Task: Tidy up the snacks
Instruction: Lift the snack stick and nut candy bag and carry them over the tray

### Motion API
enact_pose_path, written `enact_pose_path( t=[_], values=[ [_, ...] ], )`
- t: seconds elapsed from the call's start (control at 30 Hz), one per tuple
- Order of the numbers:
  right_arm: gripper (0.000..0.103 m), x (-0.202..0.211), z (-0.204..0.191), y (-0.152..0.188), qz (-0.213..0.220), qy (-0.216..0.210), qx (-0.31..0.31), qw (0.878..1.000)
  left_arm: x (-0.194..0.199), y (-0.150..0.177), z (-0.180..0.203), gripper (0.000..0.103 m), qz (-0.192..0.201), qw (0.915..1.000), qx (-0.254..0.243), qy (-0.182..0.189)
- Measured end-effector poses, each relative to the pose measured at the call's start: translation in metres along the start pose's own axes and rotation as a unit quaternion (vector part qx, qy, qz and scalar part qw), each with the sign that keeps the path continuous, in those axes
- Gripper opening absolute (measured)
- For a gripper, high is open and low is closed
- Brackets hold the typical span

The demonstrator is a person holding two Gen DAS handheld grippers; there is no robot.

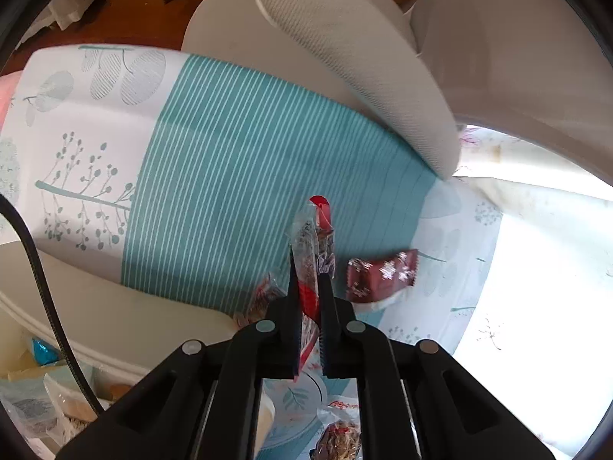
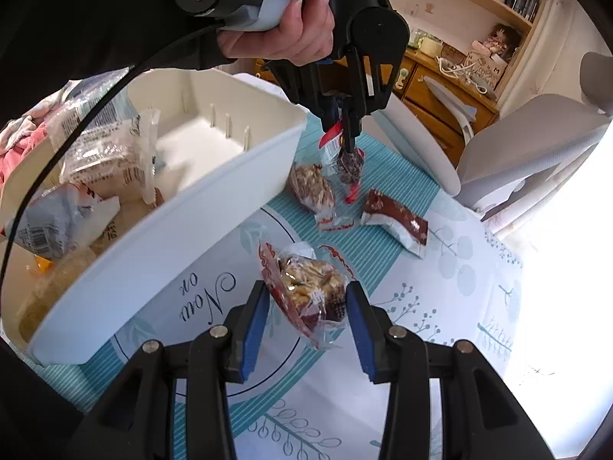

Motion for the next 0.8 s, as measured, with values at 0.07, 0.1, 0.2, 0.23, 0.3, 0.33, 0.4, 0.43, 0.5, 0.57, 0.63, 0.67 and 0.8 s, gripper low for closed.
enact_pose_path(
  t=[0.07, 0.1, 0.2, 0.23, 0.3, 0.33, 0.4, 0.43, 0.5, 0.57, 0.63, 0.67, 0.8],
  values=[
    [0.041, 0.006, -0.002, -0.003, 0.004, 0.002, 0.001, 1.0, 0.012, 0.004, 0.006, 0.004, 0.009, 0.9999, -0.009, 0.009],
    [0.041, 0.01, -0.003, -0.005, 0.007, 0.003, 0.001, 1.0, 0.02, 0.007, 0.009, 0.004, 0.014, 0.9997, -0.014, 0.015],
    [0.041, 0.022, -0.008, -0.01, 0.016, 0.006, 0.004, 1.0, 0.044, 0.016, 0.017, 0.004, 0.029, 0.9988, -0.023, 0.032],
    [0.041, 0.025, -0.009, -0.012, 0.018, 0.007, 0.005, 1.0, 0.054, 0.02, 0.019, 0.004, 0.033, 0.9983, -0.026, 0.039],
    [0.041, 0.035, -0.015, -0.017, 0.025, 0.009, 0.009, 1.0, 0.071, 0.026, 0.021, 0.004, 0.039, 0.9975, -0.031, 0.05],
    [0.041, 0.038, -0.017, -0.019, 0.028, 0.01, 0.011, 1.0, 0.081, 0.031, 0.022, 0.004, 0.042, 0.997, -0.035, 0.054],
    [0.041, 0.046, -0.023, -0.023, 0.034, 0.012, 0.016, 0.999, 0.096, 0.04, 0.023, 0.004, 0.05, 0.9962, -0.039, 0.06],
    [0.041, 0.051, -0.028, -0.025, 0.038, 0.013, 0.02, 0.999, 0.102, 0.044, 0.022, 0.004, 0.054, 0.9958, -0.041, 0.061],
    [0.041, 0.06, -0.036, -0.03, 0.045, 0.014, 0.027, 0.999, 0.118, 0.056, 0.023, 0.004, 0.065, 0.9944, -0.049, 0.067],
    [0.041, 0.068, -0.043, -0.035, 0.053, 0.014, 0.032, 0.998, 0.132, 0.066, 0.019, 0.004, 0.074, 0.9931, -0.054, 0.073],
    [0.041, 0.075, -0.053, -0.04, 0.063, 0.013, 0.036, 0.997, 0.147, 0.079, 0.011, 0.005, 0.085, 0.9919, -0.057, 0.076],
    [0.041, 0.079, -0.058, -0.042, 0.068, 0.013, 0.036, 0.997, 0.15, 0.084, 0.008, 0.005, 0.088, 0.9917, -0.057, 0.074],
    [0.041, 0.086, -0.077, -0.047, 0.075, 0.008, 0.034, 0.997, 0.166, 0.107, -0.017, 0.005, 0.1, 0.9914, -0.056, 0.063]
  ],
)
Point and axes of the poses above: each gripper's, at about its wrist camera, not at the fingertips, and x roughly against the way its jaws point, z to its right, y to its underside, the point moved 9 cm from there along -x, roughly the way its jaws point, and after that the axes turned 4 degrees about -y, right-handed, at the moved point
